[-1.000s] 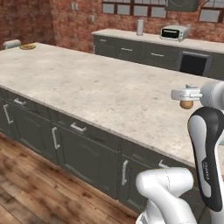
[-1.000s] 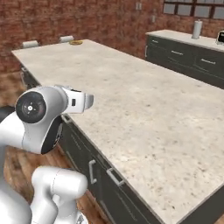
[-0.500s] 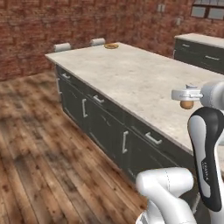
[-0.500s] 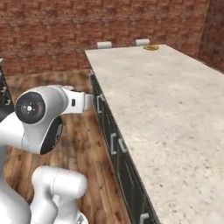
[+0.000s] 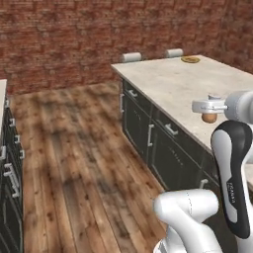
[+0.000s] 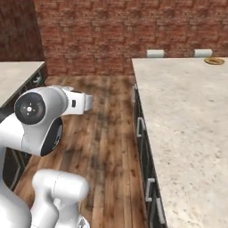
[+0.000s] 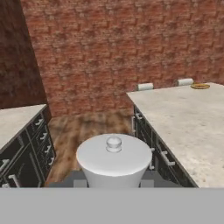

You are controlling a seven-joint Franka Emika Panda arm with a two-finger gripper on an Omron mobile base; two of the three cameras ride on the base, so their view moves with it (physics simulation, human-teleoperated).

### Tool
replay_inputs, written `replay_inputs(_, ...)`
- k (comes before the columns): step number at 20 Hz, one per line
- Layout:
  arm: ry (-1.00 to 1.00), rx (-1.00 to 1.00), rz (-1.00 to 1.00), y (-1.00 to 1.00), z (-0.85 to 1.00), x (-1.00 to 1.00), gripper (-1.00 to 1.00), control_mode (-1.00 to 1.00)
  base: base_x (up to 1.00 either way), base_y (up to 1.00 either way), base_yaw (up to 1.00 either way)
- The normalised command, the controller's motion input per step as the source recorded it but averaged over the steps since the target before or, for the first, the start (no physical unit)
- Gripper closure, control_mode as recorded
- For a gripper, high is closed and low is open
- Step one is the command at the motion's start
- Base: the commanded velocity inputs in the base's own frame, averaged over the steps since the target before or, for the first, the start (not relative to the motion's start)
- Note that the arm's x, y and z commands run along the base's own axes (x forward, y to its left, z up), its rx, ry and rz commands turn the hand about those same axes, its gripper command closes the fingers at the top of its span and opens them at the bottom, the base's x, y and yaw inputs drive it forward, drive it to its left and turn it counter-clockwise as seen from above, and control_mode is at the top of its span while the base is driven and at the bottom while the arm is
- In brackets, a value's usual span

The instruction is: Retrieve the shaker from the cabinet and place it next the steak on a plate on the dining table.

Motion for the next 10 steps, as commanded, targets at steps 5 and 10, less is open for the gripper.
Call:
replay_inputs(5, 0.0, 0.0, 0.0, 0.0, 0.0, 0.0, 1.0, 1.0, 1.0, 0.41, 0.31)
replay_inputs(10, 0.0, 0.0, 0.0, 0.0, 0.0, 0.0, 1.0, 1.0, 1.0, 0.29, 0.26)
